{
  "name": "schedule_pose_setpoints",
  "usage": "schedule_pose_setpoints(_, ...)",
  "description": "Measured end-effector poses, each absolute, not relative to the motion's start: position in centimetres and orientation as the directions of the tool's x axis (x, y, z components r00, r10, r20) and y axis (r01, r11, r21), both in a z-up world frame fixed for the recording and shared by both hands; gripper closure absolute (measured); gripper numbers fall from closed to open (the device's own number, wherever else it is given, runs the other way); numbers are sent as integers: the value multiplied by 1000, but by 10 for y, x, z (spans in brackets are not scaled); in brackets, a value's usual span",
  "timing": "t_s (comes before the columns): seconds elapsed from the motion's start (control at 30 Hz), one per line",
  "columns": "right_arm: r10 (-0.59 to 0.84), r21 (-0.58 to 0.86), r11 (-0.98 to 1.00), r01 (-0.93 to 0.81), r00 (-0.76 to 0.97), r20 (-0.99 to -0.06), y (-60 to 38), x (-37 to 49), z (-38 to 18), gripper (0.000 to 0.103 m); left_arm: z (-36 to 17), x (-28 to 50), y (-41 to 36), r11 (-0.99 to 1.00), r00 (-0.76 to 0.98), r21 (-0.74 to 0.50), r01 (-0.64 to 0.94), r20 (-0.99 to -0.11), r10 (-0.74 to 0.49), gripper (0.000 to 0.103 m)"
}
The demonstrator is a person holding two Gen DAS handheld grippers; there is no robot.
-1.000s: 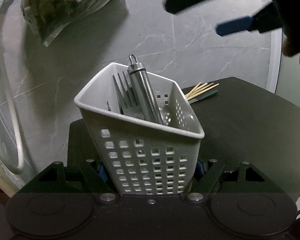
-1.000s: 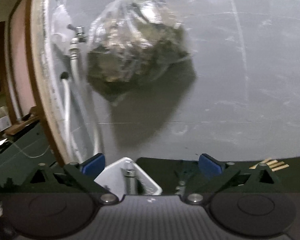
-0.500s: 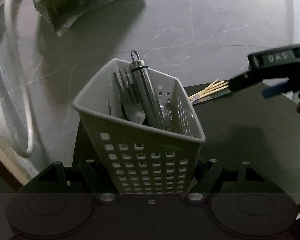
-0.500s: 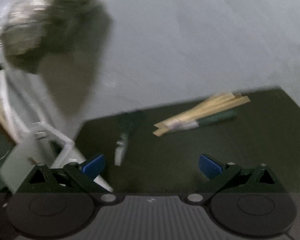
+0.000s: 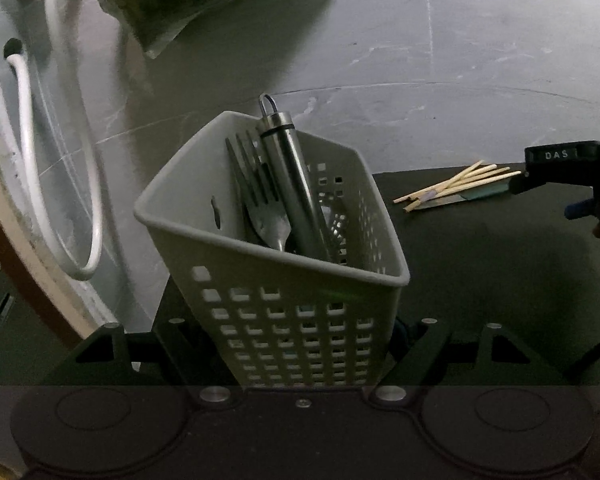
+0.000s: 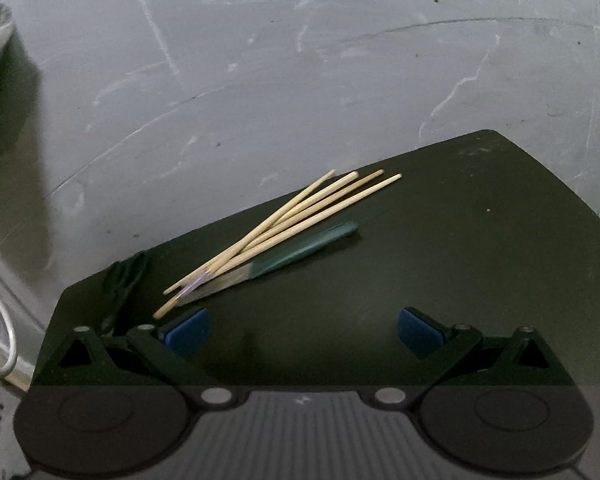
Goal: Organize utensils
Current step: 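Move the right tool to the chopsticks and green-handled knife, then close the right tool on the green-handled knife's handle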
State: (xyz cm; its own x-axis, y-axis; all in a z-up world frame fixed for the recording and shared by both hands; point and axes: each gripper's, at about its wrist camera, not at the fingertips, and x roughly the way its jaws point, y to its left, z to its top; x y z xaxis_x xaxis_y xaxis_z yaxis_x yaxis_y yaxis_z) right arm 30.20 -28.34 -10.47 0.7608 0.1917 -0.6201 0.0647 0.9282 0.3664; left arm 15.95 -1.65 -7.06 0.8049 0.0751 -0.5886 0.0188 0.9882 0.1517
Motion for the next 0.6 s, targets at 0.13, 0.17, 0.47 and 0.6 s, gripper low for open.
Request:
schedule_pose_setpoints(0.13,193,369,927,62,766,-613,-295,318,-111,0,-72,163,-22,988,794,157,-10,-599,103,23)
schedule_pose_setpoints(0.17,194,369,928,58,769,-610,-296,323,-112,0,-72,163,-22,988,792,157,-14,-602,106,23)
schedule_pose_setpoints(0.47,193,374,926,50,790,-583,-296,352,-117,1,-70,163,-24,987,778,156,-34,-616,124,23)
schedule_pose_setpoints(0.6,189,374,926,52,794,-578,-293,362,-119,0,-70,164,-24,987,776,156,-37,-618,127,23)
